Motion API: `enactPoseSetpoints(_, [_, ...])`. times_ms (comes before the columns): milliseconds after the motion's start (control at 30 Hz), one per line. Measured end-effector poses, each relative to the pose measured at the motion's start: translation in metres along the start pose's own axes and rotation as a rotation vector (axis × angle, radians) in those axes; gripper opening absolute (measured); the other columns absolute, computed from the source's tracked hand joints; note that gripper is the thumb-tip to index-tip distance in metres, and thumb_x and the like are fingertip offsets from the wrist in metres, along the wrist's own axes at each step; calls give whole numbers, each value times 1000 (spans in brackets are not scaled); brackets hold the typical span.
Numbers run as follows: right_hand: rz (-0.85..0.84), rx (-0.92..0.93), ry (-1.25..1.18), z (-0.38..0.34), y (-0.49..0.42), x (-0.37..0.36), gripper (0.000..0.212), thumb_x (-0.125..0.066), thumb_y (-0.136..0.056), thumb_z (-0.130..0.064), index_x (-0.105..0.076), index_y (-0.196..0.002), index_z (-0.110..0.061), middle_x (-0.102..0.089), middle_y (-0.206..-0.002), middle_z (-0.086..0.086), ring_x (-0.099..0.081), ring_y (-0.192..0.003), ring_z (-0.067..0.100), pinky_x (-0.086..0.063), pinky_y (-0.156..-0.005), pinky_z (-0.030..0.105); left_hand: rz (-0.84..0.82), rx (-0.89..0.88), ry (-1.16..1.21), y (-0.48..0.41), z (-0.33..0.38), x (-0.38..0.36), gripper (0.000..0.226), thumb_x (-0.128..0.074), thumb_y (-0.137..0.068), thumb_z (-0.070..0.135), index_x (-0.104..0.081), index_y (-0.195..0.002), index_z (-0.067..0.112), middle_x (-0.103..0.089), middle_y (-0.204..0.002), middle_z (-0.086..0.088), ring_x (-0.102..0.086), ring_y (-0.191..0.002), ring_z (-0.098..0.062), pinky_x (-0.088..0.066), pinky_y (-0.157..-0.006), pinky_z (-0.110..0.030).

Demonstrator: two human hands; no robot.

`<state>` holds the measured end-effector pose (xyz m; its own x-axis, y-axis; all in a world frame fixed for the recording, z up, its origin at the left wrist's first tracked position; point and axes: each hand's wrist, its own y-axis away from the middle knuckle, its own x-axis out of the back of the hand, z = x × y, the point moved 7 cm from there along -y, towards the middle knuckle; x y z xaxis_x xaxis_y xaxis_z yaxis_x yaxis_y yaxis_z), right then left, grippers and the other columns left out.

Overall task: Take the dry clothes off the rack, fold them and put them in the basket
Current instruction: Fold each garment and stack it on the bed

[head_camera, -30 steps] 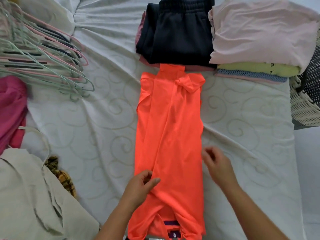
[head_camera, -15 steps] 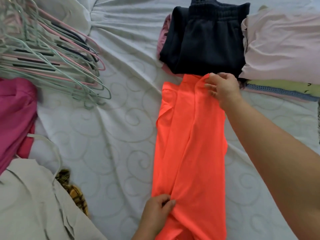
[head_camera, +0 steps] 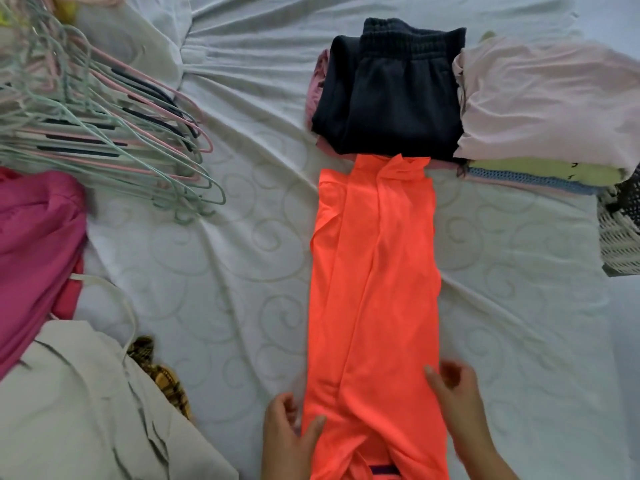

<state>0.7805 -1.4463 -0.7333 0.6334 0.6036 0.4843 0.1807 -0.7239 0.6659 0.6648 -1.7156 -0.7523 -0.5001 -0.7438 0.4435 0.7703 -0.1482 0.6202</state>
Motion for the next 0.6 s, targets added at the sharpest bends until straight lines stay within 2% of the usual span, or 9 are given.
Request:
enactPoseSetpoints(33, [-35,-25,13,20,13,0,33,-70,-78,-1,-51,-105,-4,-57,-103,18,-55,-93,26,-44,-79,33,-55,96,33,7,-7,-4,74,-72,-33,63,-50,-92,24,-57,-83,-1,-55,-70,-17,-41,-63,-9])
enactPoseSetpoints(67, [-66,-53,34,33,23,1,33,-72,-76,0,-51,-101,-6,-58,-101,19,-56,-92,27,-45,-77,34,-113,162,64,14,-11,-11,68,-77,-40,55,-49,-92,23,-60,-82,-2,-56,-70,-16,-42,-60,-10])
enactPoseSetpoints(133, [-146,-80,106,46,33,2,28,-74,-75,-1,-56,-97,-3,-62,-94,18,-58,-84,25,-43,-72,32,-164,201,51,22,-15,-19,42,-82,-65,33,-52,-90,19,-64,-82,-2,-60,-75,-18,-42,-59,-11])
enactPoseSetpoints(233, [-288,-23,204,48,43,4,30,-77,-72,-19,-64,-95,-5,-65,-85,11,-58,-70,11,-42,-60,25,-98,209,37,29,-13,-22,10,-67,-84,20,-57,-84,18,-66,-88,-9,-61,-86,-25,-46,-74,-31])
enactPoseSetpoints(300, [-312,23,208,47,53,8,41,-63,-59,-30,-62,-94,-9,-65,-84,8,-57,-70,7,-41,-57,20,-37,181,59,35,-10,-20,8,-61,-89,20,-58,-87,13,-65,-90,-12,-60,-88,-26,-44,-76,-34])
enactPoseSetpoints(367, [-257,36,166,49,57,14,48,-54,-55,-31,-58,-98,-9,-63,-89,9,-58,-76,18,-40,-63,27,-5,169,84,44,-6,-18,14,-57,-91,23,-56,-91,8,-64,-92,-13,-59,-88,-27,-44,-77,-35])
enactPoseSetpoints(500, [-279,80,122,61,59,19,59,-53,-65,-33,-50,-116,-4,-58,-106,11,-54,-96,22,-36,-77,27,-44,183,95,57,-12,-18,33,-61,-80,37,-58,-93,6,-66,-92,-14,-61,-85,-27,-48,-78,-38])
enactPoseSetpoints(533, [-280,90,135,65,60,21,57,-56,-71,-32,-50,-119,-1,-58,-109,13,-54,-98,23,-36,-78,27,-32,183,94,60,-16,-16,33,-60,-76,38,-59,-89,7,-67,-89,-14,-62,-84,-29,-49,-77,-40])
enactPoseSetpoints(600, [-291,117,182,77,60,30,45,-61,-83,-24,-52,-119,2,-60,-112,17,-55,-97,22,-35,-76,25,-5,177,111,72,-16,-6,17,-62,-86,26,-56,-81,11,-65,-81,-11,-62,-80,-29,-49,-70,-37])
